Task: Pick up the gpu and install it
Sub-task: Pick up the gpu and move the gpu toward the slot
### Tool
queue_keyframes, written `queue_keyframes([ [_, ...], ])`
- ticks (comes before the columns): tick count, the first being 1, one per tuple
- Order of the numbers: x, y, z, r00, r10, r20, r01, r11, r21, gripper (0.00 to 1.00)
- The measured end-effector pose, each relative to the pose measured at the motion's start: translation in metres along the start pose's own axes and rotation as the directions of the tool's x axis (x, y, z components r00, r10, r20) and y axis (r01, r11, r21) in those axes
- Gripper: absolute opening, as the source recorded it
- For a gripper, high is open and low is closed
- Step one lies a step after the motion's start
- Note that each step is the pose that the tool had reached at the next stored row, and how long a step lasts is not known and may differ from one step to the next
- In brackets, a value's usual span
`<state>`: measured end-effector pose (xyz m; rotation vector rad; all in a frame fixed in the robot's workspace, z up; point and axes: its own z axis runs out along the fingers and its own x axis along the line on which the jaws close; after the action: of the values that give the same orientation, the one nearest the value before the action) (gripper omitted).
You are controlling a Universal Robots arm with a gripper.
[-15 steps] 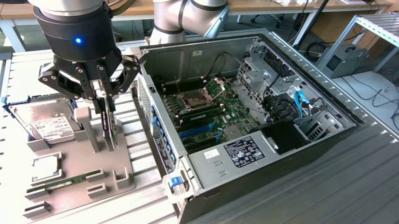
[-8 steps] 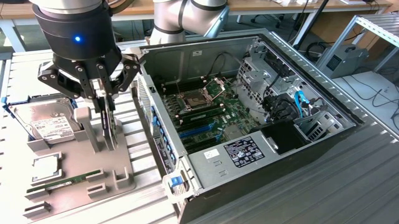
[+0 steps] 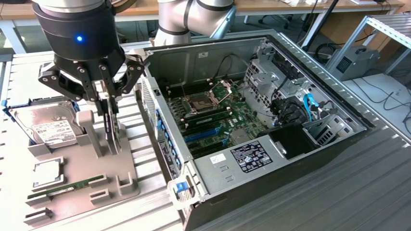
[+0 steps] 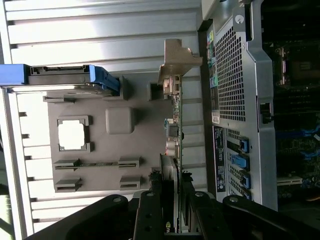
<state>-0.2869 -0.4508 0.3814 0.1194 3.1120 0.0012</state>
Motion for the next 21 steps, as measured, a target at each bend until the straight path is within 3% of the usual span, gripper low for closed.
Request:
queue_keyframes([
  [21,-0.0002,0.0,-0.0067,1.0,0.0,0.0,0.0,1.0,0.0,0.26],
])
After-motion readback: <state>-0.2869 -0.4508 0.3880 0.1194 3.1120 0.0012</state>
